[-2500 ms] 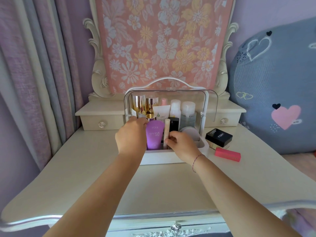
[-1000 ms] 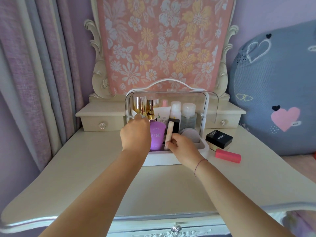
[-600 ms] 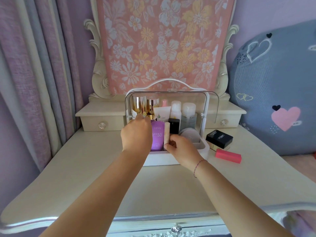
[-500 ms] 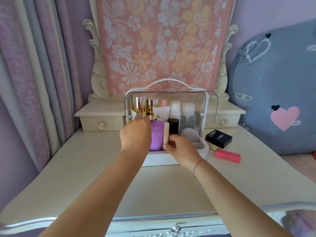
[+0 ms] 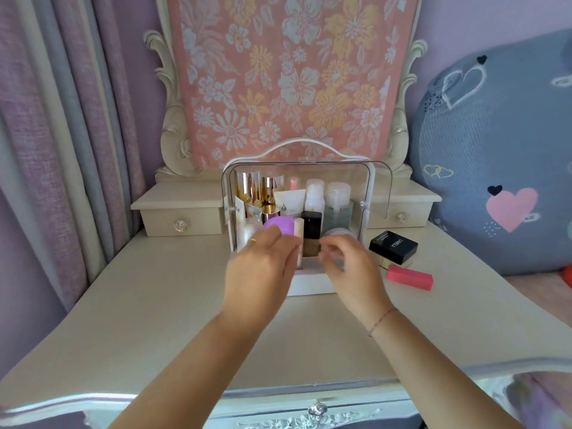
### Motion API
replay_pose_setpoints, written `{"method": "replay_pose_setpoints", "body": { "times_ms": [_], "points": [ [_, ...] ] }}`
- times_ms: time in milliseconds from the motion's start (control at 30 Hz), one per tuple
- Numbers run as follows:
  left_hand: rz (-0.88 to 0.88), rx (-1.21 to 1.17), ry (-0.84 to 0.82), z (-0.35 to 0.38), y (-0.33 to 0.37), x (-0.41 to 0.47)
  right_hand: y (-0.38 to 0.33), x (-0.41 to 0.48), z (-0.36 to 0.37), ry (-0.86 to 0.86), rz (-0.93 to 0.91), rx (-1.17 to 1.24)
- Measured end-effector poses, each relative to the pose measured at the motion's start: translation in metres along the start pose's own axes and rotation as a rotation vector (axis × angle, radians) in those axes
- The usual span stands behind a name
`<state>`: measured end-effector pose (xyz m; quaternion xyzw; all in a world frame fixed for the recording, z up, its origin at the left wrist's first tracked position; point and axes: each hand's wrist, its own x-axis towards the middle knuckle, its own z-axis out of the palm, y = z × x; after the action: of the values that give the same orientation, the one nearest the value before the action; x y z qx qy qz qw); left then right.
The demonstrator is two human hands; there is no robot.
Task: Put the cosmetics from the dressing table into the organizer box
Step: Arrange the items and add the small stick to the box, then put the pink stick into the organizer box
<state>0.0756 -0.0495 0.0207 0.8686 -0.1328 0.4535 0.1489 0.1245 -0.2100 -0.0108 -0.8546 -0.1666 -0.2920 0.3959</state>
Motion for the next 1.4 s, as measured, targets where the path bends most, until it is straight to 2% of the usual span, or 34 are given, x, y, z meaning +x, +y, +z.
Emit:
{"method": "replay_pose_setpoints", "body": {
  "times_ms": [67,167,233,300,400,733,867,967,1100,1400],
  "points": [
    [0.086,-0.09,-0.084,0.011,0.006,-0.021,0.015,-0.008,-0.019,0.128,-0.05,-0.091],
    [0.136,-0.166,-0.241,0.028,0.01,-0.048,0.043,-0.01,-0.054,0.226,0.118,-0.251],
    [0.137,-0.157,-0.321,0.034,0.012,-0.058,0.069,-0.008,-0.075,0.163,0.333,-0.355],
    [0.118,-0.112,-0.376,0.038,0.012,-0.061,0.09,-0.007,-0.09,0.004,0.514,-0.367],
    [0.064,-0.04,-0.412,0.042,0.01,-0.061,0.107,-0.01,-0.098,-0.158,0.59,-0.188],
    [0.04,0.032,-0.454,0.041,0.012,-0.061,0.108,-0.022,-0.105,-0.148,0.481,-0.049],
    [0.038,0.034,-0.457,0.041,0.012,-0.06,0.077,-0.021,-0.113,-0.003,0.41,0.139],
    [0.043,0.047,-0.453,0.041,0.012,-0.06,0.037,-0.008,-0.111,0.004,0.3,0.27],
    [0.042,0.045,-0.461,0.041,0.012,-0.06,0.002,0.015,-0.076,-0.139,0.212,0.417],
    [0.04,0.029,-0.452,0.039,0.012,-0.06,0.008,0.05,-0.009,-0.409,0.131,0.18]
  ]
}}
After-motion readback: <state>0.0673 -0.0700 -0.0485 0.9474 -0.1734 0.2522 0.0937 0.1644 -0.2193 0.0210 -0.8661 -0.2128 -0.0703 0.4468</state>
